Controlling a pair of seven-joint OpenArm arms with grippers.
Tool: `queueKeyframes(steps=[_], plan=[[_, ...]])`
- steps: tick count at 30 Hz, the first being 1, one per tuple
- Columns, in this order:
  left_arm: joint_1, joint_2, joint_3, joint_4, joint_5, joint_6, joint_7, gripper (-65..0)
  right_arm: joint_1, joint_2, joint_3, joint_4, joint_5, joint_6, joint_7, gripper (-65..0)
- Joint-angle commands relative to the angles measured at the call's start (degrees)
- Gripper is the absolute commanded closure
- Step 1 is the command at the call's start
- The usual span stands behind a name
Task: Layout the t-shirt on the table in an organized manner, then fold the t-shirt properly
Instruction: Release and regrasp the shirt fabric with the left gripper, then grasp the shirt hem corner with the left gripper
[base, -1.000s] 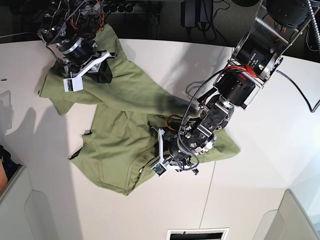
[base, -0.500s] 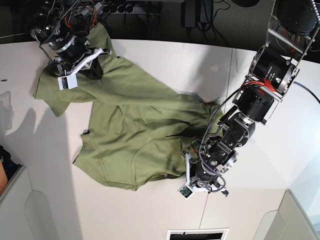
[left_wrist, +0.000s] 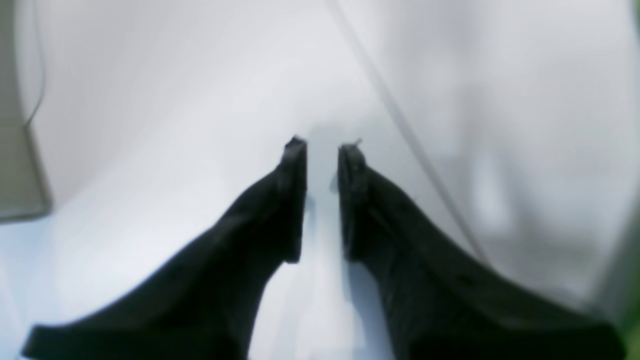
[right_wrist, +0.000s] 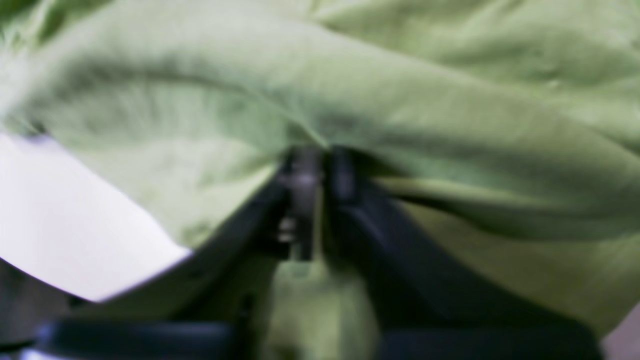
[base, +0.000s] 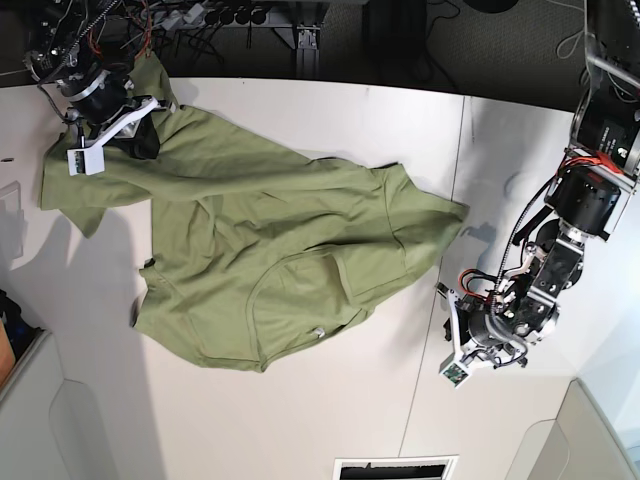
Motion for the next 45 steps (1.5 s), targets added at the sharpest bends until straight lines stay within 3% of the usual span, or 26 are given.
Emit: queueKeyframes(steps=[1, 3, 7, 9, 13, 15, 17, 22, 26, 29, 35, 41, 43, 45], plan=[[-0.83, -2.19, -1.18, 3.96, -1.51, -0.39, -0.11, -18.9, 0.26, 0.31, 0.42, 1.62, 2.69, 0.07, 1.01, -16.0], [1.66, -5.46, -3.06, 10.45, -4.20, -1.42, 1.05, -22.0, 0.26, 0.31, 0.85, 2.71, 5.01, 0.07, -0.07, -21.2], [7.96, -10.19, -8.83, 20.57, -9.77, -5.29, 5.51, -23.0, 0.17, 0.26, 0.92, 7.52, 8.04, 0.26, -6.58, -21.5], [11.15, -10.91, -11.47, 22.45, -12.35, -7.30, 7.50, -23.1, -0.42, 0.22, 1.01, 10.78, 8.00, 0.26, -9.03, -21.5], [17.14, -10.97, -16.68, 22.69, -14.58, -7.41, 7.85, -23.3, -4.15, 0.13, 3.52, 16.55, 8.26, 0.17, -10.05, -21.5], [20.20, -10.97, -19.61, 22.69, -14.69, -7.78, 7.89, -26.6, -7.02, 0.13, 5.81, 18.21, 9.11, 0.17, -10.05, -21.5], [22.91, -10.97, -22.58, 22.73, -15.65, -11.74, 8.83, -29.0, -9.64, 0.15, 8.24, 18.69, 10.05, 0.22, -10.05, -21.9], [28.11, -10.95, -25.51, 22.71, -22.14, -18.62, 11.47, -32.5, -15.28, 0.15, 12.94, 18.60, 10.16, 0.24, -9.92, -38.7], [30.56, -9.14, -25.51, 22.69, -22.36, -18.75, 11.17, -33.6, -17.53, 0.15, 14.86, 18.18, 9.86, 0.22, -9.18, -40.3], [31.21, -6.86, -25.51, 22.60, -19.52, -18.32, 10.51, -33.6, -17.44, 0.17, 14.86, 16.46, 9.22, 0.22, -9.03, -40.3], [31.19, -3.61, -25.51, 22.40, -12.90, -14.23, 7.34, -33.6, -16.17, 0.17, 14.75, 10.16, 8.41, 0.07, -5.51, -40.3], [31.21, -0.96, -25.49, 22.40, -9.68, -14.16, 6.64, -33.2, -12.11, 0.33, 13.94, 4.96, 8.74, 0.28, -5.57, -40.3], [31.21, -0.83, -25.49, 22.40, -9.42, -14.14, 6.78, -30.6, -11.93, 0.33, 12.92, 4.96, 9.60, 0.28, -5.57, -40.3], [31.21, -0.98, -25.51, 22.40, -8.90, -14.14, 7.06, -23.5, -11.93, 0.28, 11.82, 4.98, 10.10, 0.31, -5.55, -40.3]])
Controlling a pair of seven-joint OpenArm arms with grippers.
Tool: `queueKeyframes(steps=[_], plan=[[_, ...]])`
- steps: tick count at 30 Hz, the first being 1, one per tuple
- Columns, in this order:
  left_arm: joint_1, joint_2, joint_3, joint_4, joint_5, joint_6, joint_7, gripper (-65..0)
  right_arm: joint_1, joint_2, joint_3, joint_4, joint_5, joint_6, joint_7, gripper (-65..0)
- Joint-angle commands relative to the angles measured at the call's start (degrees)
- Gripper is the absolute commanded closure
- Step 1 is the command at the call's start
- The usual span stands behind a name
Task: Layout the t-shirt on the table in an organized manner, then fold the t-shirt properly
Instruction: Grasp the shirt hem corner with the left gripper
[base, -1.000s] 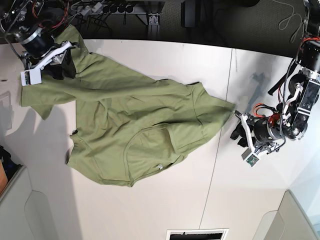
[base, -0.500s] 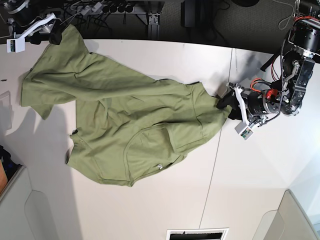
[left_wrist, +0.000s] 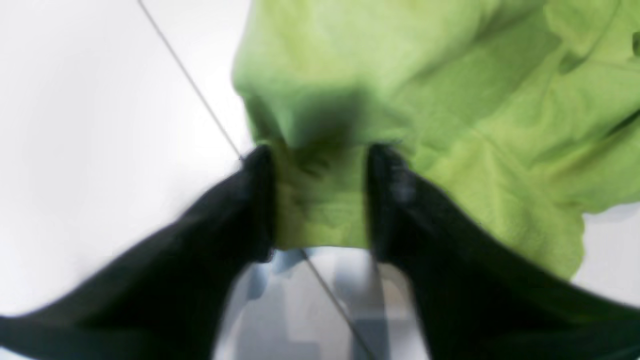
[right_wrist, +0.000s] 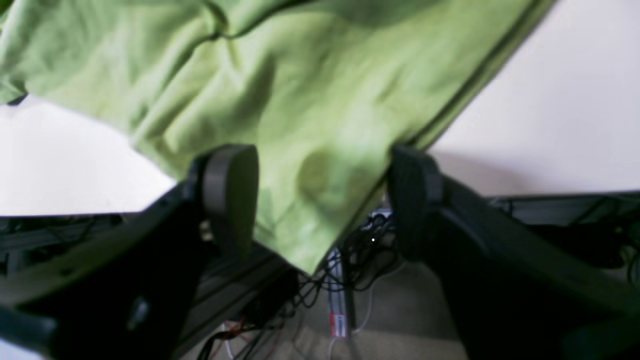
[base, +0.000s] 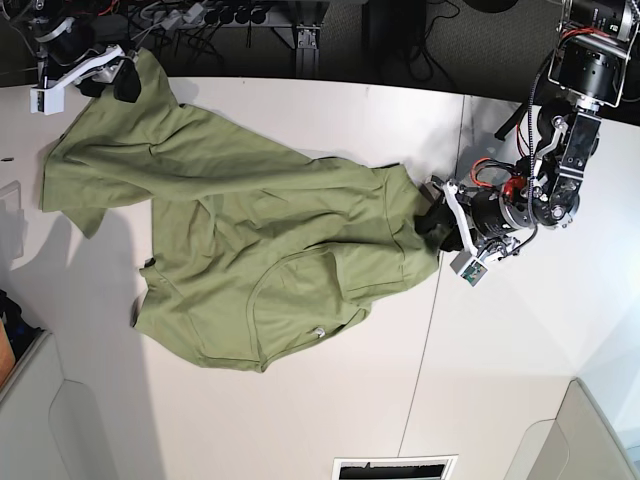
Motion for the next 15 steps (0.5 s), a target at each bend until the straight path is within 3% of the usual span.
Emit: queueKeyframes(steps=[1, 6, 9, 11, 14, 15], plan=[[-0.59, -0.87, -0.22, 0.52, 0.26, 0.07, 1.18, -20.3, -0.39, 0.44, -0.33, 0.87, 1.29, 0.28, 0.90, -40.3], [-0.57, -1.68, -0.22, 0.52, 0.22, 0.04, 1.38, -17.1, -0.37, 0.13, -2.10, 0.87, 1.33, 0.22, 0.74, -40.2], [-0.59, -1.97, -0.22, 0.52, 0.24, 0.07, 1.38, -7.0, -0.35, 0.13, -2.75, 0.87, 1.33, 0.22, 0.76, -38.9], [-0.59, -1.92, -0.22, 0.52, 0.20, 0.04, 1.31, 0.0, -0.28, 0.13, -2.89, 0.87, 1.33, 0.22, 0.81, -28.5], [-0.59, -1.95, -0.22, 0.52, 0.20, 0.02, 1.27, 0.0, 0.15, 0.15, -2.86, 0.87, 1.31, 0.20, 1.27, -2.6], [-0.59, -1.97, -0.22, 0.52, 0.20, 0.02, 1.33, 0.0, 0.15, 0.15, -2.86, 0.87, 1.31, 0.22, 1.44, 0.0]])
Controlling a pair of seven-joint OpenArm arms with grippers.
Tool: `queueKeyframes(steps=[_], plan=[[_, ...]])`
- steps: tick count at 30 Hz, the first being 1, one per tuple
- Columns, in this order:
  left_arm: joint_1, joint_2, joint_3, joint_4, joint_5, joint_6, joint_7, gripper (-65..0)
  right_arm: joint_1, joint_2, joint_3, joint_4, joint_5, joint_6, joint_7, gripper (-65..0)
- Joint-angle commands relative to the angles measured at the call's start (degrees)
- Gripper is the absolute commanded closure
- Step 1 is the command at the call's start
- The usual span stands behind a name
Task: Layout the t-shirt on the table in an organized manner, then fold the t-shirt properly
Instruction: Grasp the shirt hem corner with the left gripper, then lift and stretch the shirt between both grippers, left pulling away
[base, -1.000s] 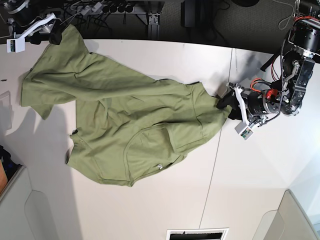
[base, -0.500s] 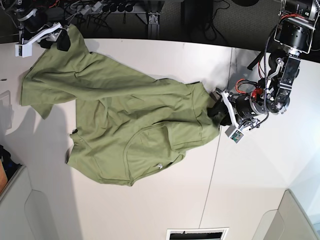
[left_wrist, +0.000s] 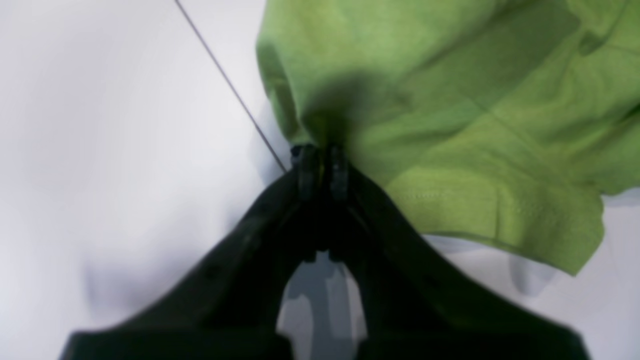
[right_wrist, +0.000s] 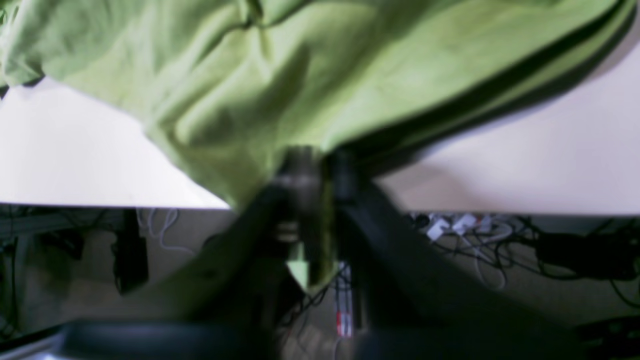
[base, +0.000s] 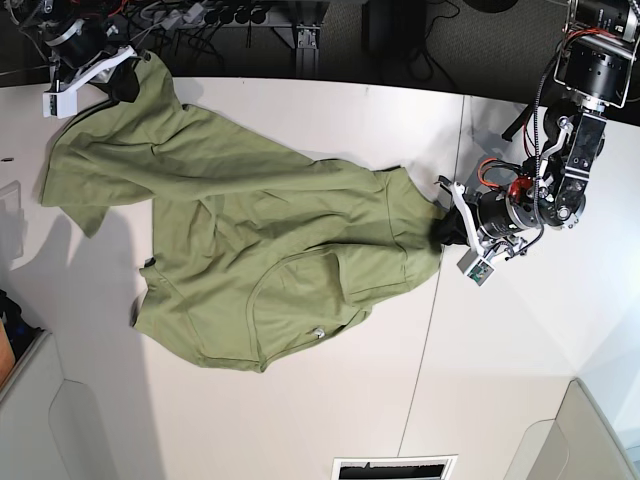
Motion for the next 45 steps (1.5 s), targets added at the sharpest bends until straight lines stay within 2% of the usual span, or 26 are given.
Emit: queueKeyframes(steps=[1, 3, 5, 7, 9, 10, 14, 18, 23, 26, 29, 31, 33, 35, 38, 42, 45], plan=[[-0.59, -0.81, -0.22, 0.52, 0.22, 0.02, 0.92, 0.0, -0.17, 0.35, 0.17, 0.87, 1.09, 0.22, 1.09, 0.0], [-0.59, -1.55, -0.22, 0.55, -1.09, -0.04, 0.92, 0.0, -0.22, 0.33, 0.17, 1.03, 1.16, 0.22, 0.92, 0.0], [-0.59, -3.32, -0.22, 0.76, -5.07, -1.05, 0.92, 0.0, -0.24, 0.35, 0.24, 1.84, 2.27, 0.26, -1.05, 0.0], [-0.35, -5.79, -0.26, 0.96, -10.54, -3.69, 0.87, 0.0, -0.44, 0.35, 0.52, 3.32, 4.74, 0.28, -3.67, 0.0], [0.79, -8.31, -1.42, 1.11, -16.11, -8.41, 0.87, 0.0, -1.60, 0.35, 0.85, 5.77, 7.04, 1.36, -4.74, 0.0], [1.62, -9.38, -2.58, 1.11, -19.21, -9.32, 0.90, 0.0, -2.51, 0.35, 0.98, 7.32, 7.96, 1.38, -4.76, 0.0], [5.84, -11.87, -10.97, 1.51, -30.03, -9.32, 2.27, 0.0, -6.38, 0.33, 1.05, 15.37, 9.01, 1.38, -4.83, 0.0], [9.01, -12.11, -20.68, 5.42, -40.15, -9.32, 10.93, 0.0, -10.49, 0.33, 1.09, 22.99, 8.83, 1.36, -5.01, 0.0], [13.07, -12.07, -31.47, 17.07, -54.03, -9.32, 20.28, 0.0, -13.90, 0.31, 1.11, 28.39, 8.52, 1.36, -4.74, 0.0], [13.53, -11.89, -38.95, 24.70, -54.13, -9.32, 20.04, 0.0, -13.66, 0.31, 2.40, 28.39, 8.52, 1.33, -2.82, 0.0], [11.04, -11.58, -45.40, 28.04, -54.13, -9.32, 15.15, 0.0, -11.43, 0.33, 4.90, 28.39, 8.15, 1.29, 1.14, 0.0], [7.76, -11.54, -45.16, 27.17, -48.54, -9.32, 11.30, 0.0, -8.11, 0.35, 6.47, 28.39, 7.65, 1.27, 1.92, 0.0], [4.24, -10.91, -41.92, 25.05, -45.94, -9.32, 9.81, 0.0, -4.17, 0.55, 7.32, 28.39, 6.95, 1.27, 1.97, 0.0], [0.17, -9.84, -35.34, 21.99, -42.95, -9.32, 8.85, 0.0, -0.28, 0.66, 7.30, 28.39, 5.05, 1.25, 3.32, 0.0], [-7.08, -7.06, -24.39, 15.50, -34.01, -9.32, 3.48, 0.0, 6.32, 1.03, 7.28, 22.62, 4.68, 1.25, 3.43, 0.0], [-18.14, -2.80, -13.11, 5.77, -22.01, -9.32, -4.37, 0.0, 13.75, 3.89, 7.30, 14.03, 1.42, 1.14, 4.11, 0.0], [-24.59, 0.39, -8.59, 0.20, -18.21, -9.32, -5.97, 0.0, 17.66, 6.36, 7.30, 9.01, 0.61, 0.13, 4.61, 0.0]])
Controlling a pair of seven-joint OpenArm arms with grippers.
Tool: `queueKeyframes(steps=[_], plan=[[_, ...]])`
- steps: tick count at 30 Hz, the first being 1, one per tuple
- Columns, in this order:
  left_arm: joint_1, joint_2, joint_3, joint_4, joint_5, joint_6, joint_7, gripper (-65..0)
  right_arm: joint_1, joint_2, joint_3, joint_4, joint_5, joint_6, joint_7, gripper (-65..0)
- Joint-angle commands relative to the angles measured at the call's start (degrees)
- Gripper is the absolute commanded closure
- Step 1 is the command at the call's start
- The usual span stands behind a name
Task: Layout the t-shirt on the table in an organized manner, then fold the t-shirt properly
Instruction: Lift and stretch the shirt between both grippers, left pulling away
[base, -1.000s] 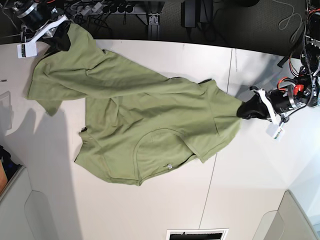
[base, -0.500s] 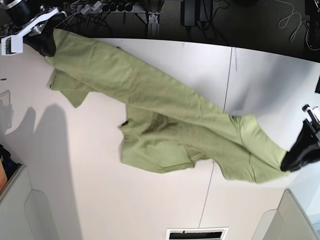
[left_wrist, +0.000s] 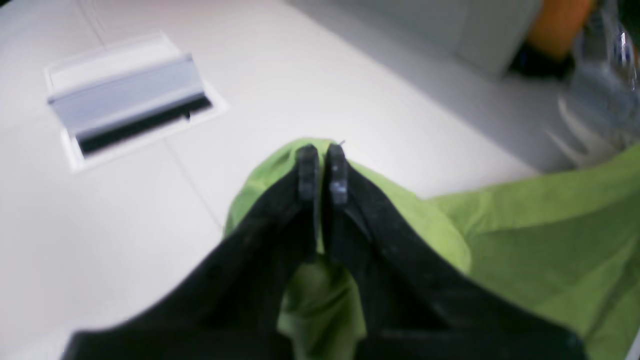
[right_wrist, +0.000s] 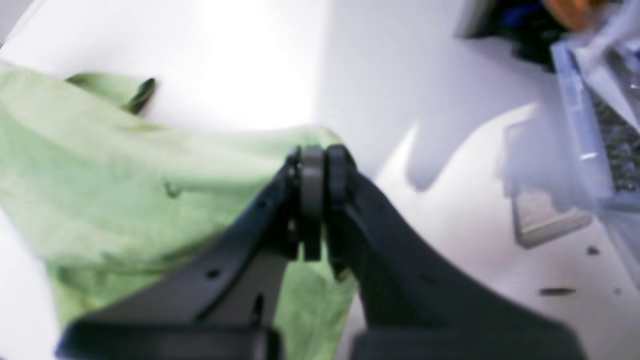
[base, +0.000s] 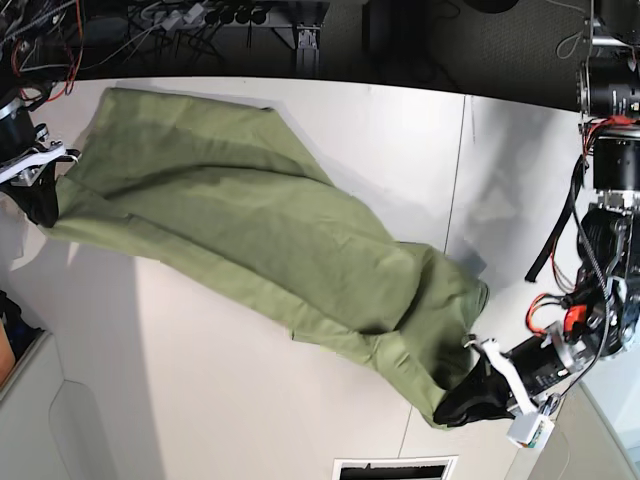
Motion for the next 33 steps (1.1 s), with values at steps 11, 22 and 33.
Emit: queueKeyframes(steps=[11, 22, 33], plan=[[-14.84, 14.71, 6.36, -19.76, 8.83, -0.34, -8.72, 0.0, 11.67, 2.58, 0.37, -12.55, -8.94, -1.79, 5.03, 0.0], [-19.04, 22.32, 6.54, -34.75, 11.98, -0.34, -9.86, -28.8, 14.14, 2.67, 0.37, -13.97, -12.17, -4.42, 3.06, -22.7], [-16.33, 12.50, 6.51, -22.18, 0.74, -0.34, 4.39, -34.4, 8.63, 1.99, 1.25, -8.20, -1.14, -3.69, -5.88, -35.6]])
